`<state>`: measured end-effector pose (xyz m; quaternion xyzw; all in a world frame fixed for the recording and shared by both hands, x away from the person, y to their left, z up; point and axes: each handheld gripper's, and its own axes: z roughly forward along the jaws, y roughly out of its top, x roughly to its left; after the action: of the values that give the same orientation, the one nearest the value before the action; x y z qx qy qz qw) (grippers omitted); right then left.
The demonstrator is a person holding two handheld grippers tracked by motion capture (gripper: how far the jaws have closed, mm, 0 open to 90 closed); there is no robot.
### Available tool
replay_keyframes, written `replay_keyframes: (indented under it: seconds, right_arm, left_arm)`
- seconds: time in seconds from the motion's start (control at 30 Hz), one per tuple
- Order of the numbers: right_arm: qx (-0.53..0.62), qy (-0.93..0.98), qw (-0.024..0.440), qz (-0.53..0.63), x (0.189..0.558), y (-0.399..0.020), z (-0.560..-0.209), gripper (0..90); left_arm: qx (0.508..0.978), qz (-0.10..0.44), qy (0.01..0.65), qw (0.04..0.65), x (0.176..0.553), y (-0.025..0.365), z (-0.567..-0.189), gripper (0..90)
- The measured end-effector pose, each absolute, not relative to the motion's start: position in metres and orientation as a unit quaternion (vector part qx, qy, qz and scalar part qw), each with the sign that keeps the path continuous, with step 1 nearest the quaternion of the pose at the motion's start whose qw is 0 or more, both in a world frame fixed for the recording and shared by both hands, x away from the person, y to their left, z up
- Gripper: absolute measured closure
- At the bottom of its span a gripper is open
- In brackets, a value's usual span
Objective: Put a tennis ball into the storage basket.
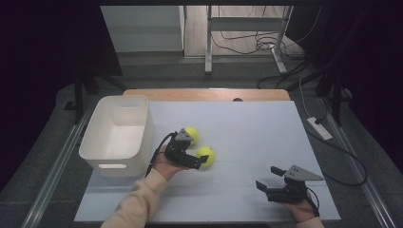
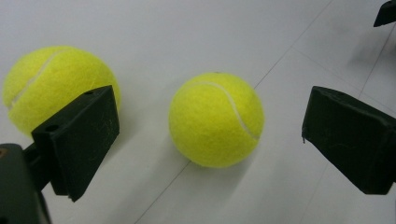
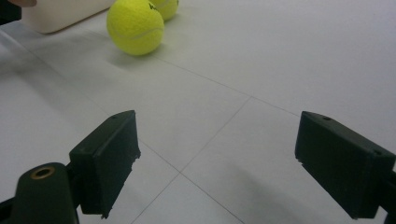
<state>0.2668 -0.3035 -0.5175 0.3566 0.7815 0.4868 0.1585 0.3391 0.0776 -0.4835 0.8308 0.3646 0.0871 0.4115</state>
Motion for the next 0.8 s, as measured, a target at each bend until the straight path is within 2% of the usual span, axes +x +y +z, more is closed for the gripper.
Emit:
replay_keyframes:
  seconds: [0.8]
  right_arm:
    - [0.356, 0.783, 0.159, 0.486, 0.267, -0.304, -0.518, 13.3]
  left_arm:
    - [0.851, 0.073, 0.360, 0.377, 0.352, 0.061, -0.495, 3.8]
